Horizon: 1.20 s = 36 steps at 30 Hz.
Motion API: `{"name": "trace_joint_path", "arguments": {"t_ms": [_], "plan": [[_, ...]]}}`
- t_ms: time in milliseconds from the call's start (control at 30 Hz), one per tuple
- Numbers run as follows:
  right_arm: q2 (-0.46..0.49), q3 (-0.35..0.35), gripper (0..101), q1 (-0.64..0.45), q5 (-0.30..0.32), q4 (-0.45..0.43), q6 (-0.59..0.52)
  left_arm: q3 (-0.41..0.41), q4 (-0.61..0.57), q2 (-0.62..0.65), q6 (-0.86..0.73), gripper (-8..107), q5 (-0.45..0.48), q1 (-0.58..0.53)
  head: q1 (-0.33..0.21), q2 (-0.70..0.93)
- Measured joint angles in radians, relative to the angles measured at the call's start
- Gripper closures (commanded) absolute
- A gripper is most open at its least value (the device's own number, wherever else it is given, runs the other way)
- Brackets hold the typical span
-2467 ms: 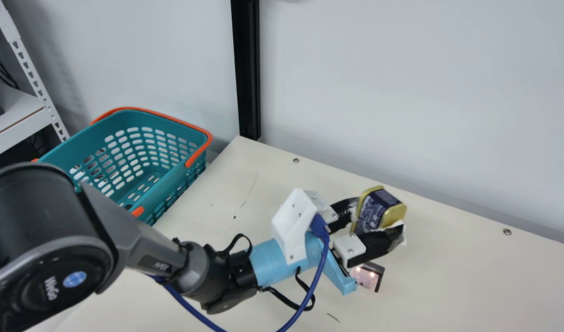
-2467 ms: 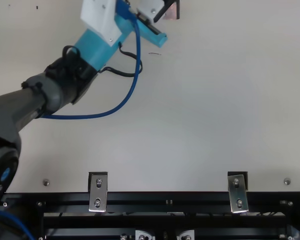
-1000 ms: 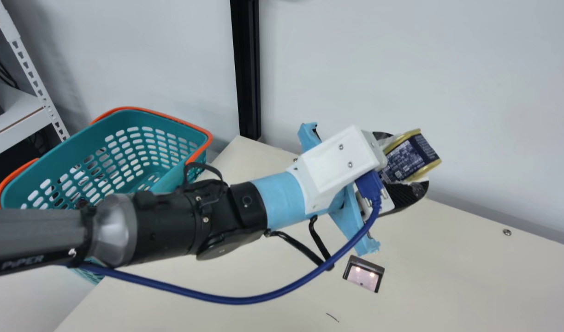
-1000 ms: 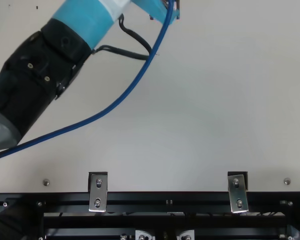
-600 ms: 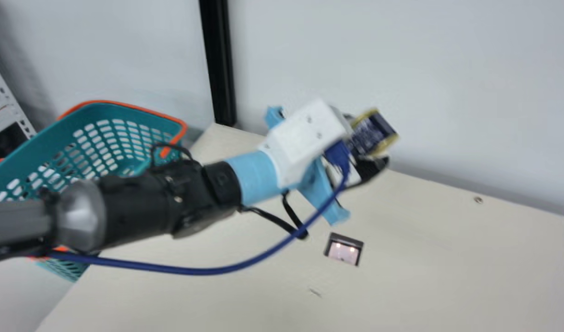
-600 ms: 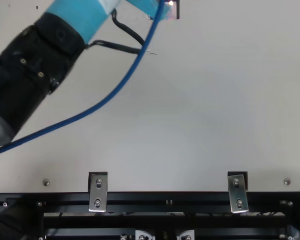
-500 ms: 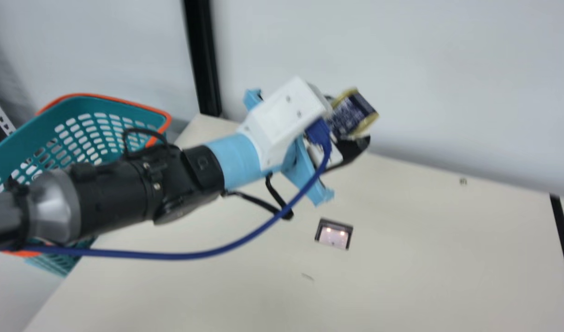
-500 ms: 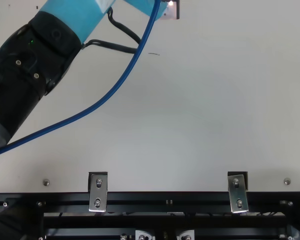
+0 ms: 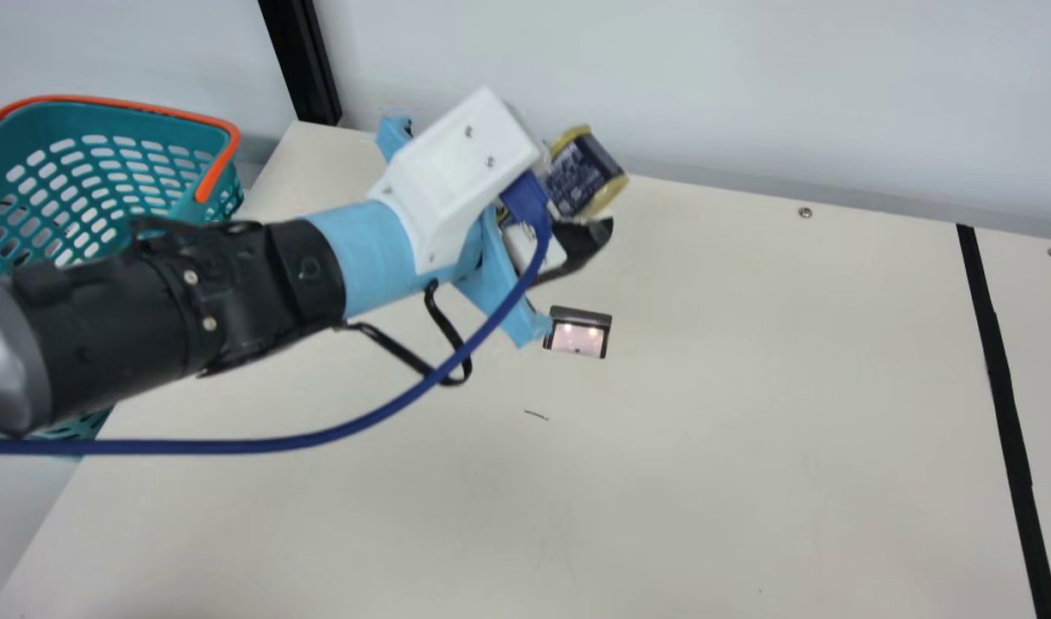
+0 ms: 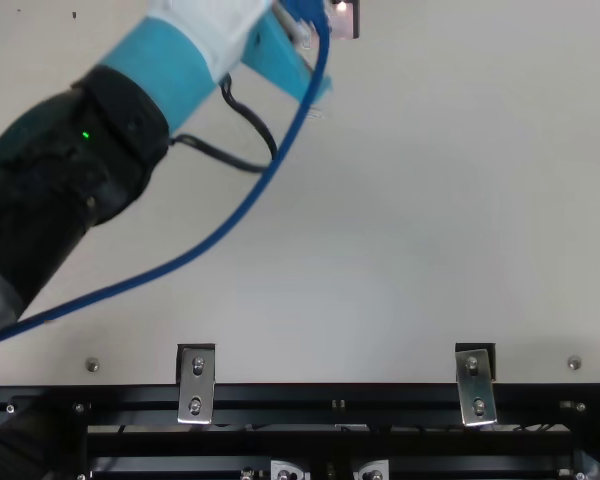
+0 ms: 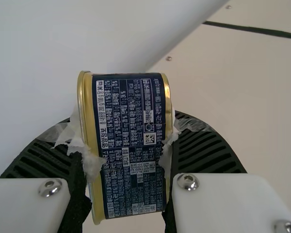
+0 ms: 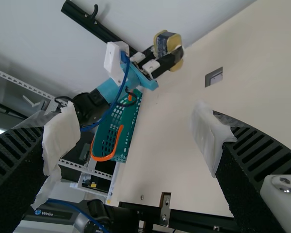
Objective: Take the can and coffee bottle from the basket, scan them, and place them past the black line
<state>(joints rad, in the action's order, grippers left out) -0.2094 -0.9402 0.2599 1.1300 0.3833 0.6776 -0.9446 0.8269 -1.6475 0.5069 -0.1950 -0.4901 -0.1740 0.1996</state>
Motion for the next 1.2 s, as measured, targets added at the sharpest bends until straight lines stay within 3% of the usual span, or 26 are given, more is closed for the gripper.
{"name": "trace_joint_path", "arguments": {"t_ms": [267,467,567,1000,1200], "plan": [[0.000,0.000,0,0.000,0.000,0.000,0.000,0.021,0.262,0.004,0.205,89,-0.018,0.037,-0.010,0.000],[0.000,0.000,0,0.000,0.000,0.000,0.000,0.021,0.279,0.004,0.209,89,-0.024,0.037,-0.010,0.000],[0.000,0.000,0,0.000,0.000,0.000,0.000,0.017,0.246,0.000,0.180,89,-0.028,0.042,-0.010,0.000],[0.000,0.000,0,0.000,0.000,0.000,0.000,-0.134,0.018,0.030,0.075,89,-0.001,0.163,-0.010,0.000],[0.000,0.000,0,0.000,0.000,0.000,0.000,-0.139,-0.006,0.086,0.057,89,0.037,0.234,-0.010,0.000]]}}
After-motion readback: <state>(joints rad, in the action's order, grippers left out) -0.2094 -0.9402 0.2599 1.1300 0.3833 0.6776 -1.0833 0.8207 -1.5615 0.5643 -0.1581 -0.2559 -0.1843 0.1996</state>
